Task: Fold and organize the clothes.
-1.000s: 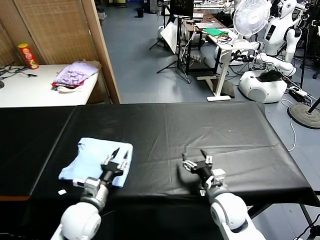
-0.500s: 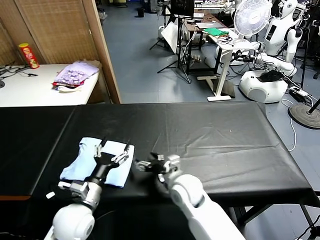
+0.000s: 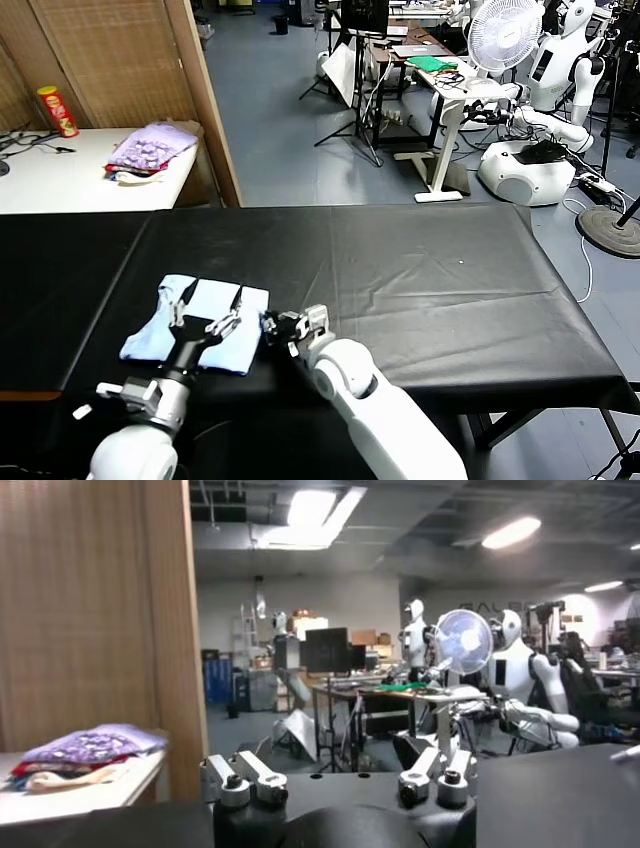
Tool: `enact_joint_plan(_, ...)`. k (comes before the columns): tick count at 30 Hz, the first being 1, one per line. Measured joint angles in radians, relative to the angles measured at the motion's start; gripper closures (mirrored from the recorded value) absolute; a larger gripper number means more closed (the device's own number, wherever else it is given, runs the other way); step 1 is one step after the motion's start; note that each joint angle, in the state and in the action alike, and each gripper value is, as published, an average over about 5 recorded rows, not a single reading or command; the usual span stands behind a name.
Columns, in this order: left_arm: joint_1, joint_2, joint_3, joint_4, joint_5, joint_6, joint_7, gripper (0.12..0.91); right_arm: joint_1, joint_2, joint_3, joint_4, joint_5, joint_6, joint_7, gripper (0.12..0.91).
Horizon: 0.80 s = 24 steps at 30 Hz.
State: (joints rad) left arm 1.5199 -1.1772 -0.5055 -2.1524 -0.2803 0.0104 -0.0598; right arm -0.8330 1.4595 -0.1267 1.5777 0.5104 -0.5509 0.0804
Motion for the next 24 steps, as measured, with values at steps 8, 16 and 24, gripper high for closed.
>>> enact_joint_plan(8, 0.041, -0.015, -0.044, 0.000, 0.001, -0.019, 0.001, 0.232, -0.006, -0.021, 0.029, -0.020, -0.065, 0.034, -0.031, 0.904)
enact_joint_plan(16, 0.059, -0.034, -0.059, 0.014, 0.014, -0.036, -0.007, 0.232, -0.031, -0.109, 0.087, 0.016, -0.283, 0.147, -0.139, 0.904)
enact_joint_plan(24, 0.064, -0.034, -0.069, 0.048, -0.034, 0.000, -0.044, 0.232, -0.083, -0.269, 0.148, 0.112, -0.380, 0.300, -0.231, 0.765)
